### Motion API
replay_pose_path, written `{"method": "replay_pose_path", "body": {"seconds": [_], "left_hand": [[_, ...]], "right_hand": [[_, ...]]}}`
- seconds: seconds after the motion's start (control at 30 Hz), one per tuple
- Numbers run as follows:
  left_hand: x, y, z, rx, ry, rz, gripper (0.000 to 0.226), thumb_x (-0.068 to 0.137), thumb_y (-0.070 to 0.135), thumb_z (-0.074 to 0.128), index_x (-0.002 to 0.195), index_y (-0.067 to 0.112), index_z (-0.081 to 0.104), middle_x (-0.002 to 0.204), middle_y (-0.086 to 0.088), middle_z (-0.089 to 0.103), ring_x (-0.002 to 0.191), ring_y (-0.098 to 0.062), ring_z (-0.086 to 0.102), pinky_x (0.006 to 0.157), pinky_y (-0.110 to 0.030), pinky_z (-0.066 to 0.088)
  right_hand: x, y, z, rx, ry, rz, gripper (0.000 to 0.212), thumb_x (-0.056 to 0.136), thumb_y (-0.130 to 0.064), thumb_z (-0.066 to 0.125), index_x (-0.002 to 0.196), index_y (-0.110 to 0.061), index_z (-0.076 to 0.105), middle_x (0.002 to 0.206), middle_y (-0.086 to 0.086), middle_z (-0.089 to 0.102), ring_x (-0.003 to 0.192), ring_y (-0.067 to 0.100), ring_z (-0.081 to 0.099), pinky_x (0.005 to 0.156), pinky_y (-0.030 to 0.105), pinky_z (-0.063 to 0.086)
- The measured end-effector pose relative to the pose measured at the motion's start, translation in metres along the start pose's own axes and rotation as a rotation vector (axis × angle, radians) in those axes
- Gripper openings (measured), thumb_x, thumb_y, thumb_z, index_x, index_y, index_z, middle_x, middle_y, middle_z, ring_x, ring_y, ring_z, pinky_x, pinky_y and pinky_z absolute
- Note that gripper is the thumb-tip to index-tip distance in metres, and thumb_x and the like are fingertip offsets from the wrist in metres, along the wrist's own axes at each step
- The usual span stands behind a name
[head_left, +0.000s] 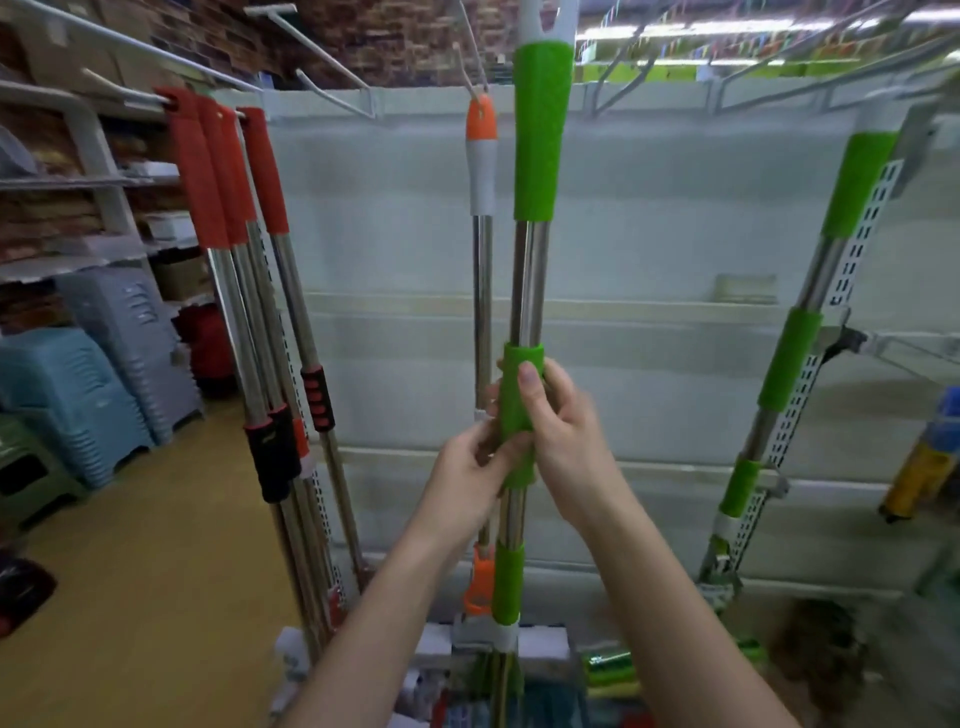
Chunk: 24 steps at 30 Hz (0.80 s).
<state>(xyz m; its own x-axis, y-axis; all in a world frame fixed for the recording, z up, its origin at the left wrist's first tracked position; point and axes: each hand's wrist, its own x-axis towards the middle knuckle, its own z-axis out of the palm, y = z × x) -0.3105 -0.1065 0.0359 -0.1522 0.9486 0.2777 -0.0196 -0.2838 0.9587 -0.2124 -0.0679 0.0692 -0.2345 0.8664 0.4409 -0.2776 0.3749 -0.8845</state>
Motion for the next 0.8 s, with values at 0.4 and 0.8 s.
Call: {"method": "replay_pose_path", "body": {"seconds": [0.4,0.8], "left_hand": [[-0.019,0.003,0.047,-0.030,-0.106,0.027,0.010,0.096,0.016,0.065,0.100,0.020,0.073,0.100,-0.015,0.079,0.092,-0.025,0.069,0.089,-0.055,0.056],[-0.033,-0.023,0.164,-0.034,-0.186,-0.006,0.012,0.095,0.022,0.067,0.101,0.019,0.075,0.103,-0.018,0.079,0.100,-0.035,0.074,0.092,-0.062,0.055]], "right_hand": [[-0.044,-0.041,-0.032,-0.023,0.164,0.000,0.042,0.099,-0.034,0.050,0.116,0.002,0.062,0.086,0.001,0.068,0.074,0.010,0.066,0.073,0.030,0.055],[-0.082,-0.054,-0.146,-0.062,0.291,-0.019,0.045,0.090,-0.042,0.054,0.109,-0.003,0.066,0.082,-0.001,0.069,0.076,0.012,0.066,0.072,0.028,0.056]]}}
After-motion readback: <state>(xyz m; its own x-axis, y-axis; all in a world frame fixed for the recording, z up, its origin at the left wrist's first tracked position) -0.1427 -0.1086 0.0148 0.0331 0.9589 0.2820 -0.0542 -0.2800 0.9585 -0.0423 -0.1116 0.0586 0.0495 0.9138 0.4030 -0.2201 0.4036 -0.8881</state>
